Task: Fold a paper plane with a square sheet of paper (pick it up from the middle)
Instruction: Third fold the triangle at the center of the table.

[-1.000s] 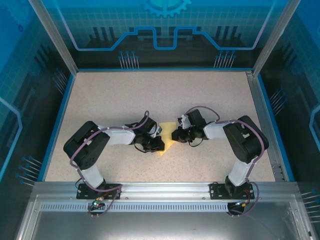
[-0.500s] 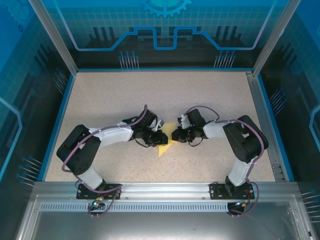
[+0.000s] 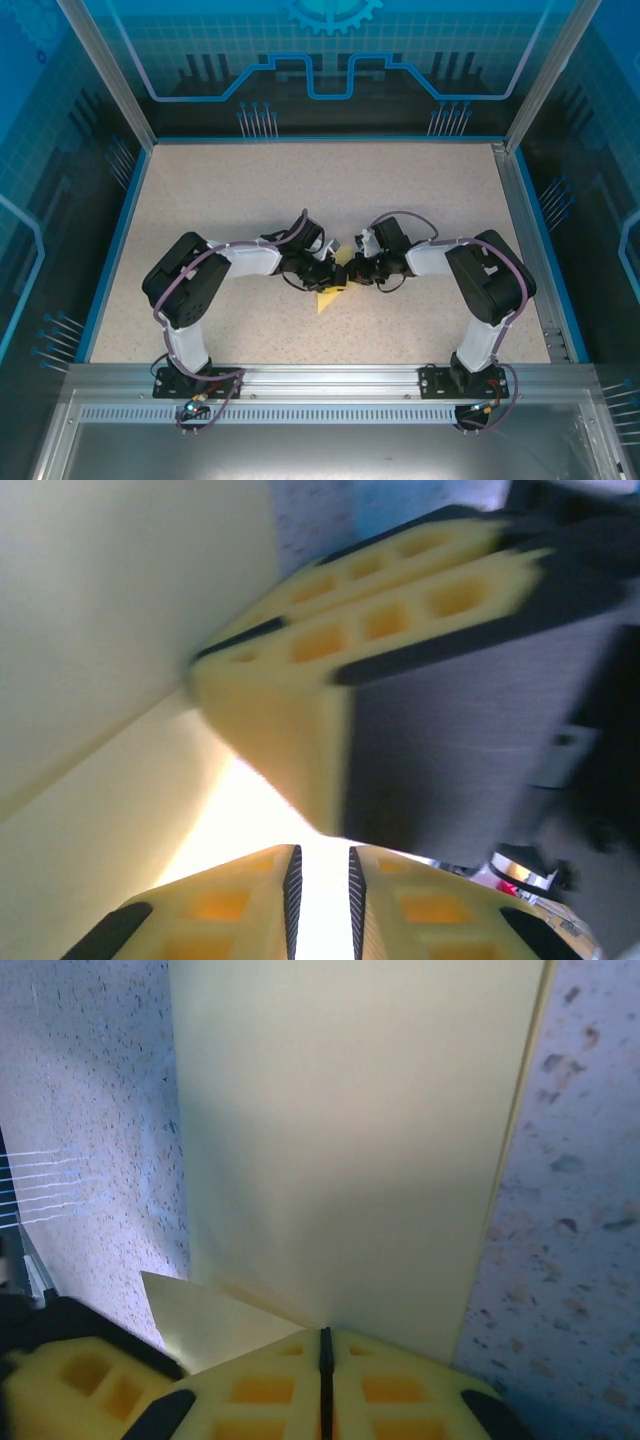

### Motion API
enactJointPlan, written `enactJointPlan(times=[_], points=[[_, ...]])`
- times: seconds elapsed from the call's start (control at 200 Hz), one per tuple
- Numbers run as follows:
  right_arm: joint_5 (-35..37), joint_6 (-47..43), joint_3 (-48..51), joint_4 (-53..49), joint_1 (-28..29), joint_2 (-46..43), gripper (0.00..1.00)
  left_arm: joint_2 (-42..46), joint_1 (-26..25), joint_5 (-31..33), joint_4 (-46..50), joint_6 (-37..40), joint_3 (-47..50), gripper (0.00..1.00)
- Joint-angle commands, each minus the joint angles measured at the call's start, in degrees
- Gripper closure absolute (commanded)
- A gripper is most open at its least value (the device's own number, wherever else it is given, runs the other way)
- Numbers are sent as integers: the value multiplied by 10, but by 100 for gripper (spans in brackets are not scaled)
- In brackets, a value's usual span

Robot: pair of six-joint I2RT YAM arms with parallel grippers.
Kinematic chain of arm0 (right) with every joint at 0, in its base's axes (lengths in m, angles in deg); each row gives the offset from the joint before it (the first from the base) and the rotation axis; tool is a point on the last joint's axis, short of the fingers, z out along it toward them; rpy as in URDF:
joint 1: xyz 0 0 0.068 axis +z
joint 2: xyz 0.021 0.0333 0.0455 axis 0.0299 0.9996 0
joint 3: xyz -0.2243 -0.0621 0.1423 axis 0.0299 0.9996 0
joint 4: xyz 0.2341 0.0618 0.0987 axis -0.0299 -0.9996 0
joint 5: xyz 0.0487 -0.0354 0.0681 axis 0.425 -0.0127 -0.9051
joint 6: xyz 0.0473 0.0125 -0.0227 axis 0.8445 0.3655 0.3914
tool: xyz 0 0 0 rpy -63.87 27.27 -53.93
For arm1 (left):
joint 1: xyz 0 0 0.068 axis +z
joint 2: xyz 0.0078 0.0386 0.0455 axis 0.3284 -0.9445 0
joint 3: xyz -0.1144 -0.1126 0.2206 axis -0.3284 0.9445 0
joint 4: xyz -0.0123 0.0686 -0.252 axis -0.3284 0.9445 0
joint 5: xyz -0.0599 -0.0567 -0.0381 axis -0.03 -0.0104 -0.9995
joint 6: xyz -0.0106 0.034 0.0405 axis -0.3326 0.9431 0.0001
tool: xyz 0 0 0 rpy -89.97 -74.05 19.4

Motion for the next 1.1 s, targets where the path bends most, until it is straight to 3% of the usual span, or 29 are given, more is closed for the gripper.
enactJointPlan(times=[0.0, 0.16, 0.3, 1.095], points=[[48, -8, 9, -36, 5, 28, 90, -20, -2, 25, 34, 19, 24, 78], [50, -9, 9, -38, 5, 25, 91, -6, -2, 36, 21, 18, 49, 78], [51, -7, 10, -38, 5, 22, 91, -5, -2, 82, 61, 32, 41, 81], [66, -21, -7, -76, 6, 17, 90, 77, -3, 114, 138, 45, 96, 80]])
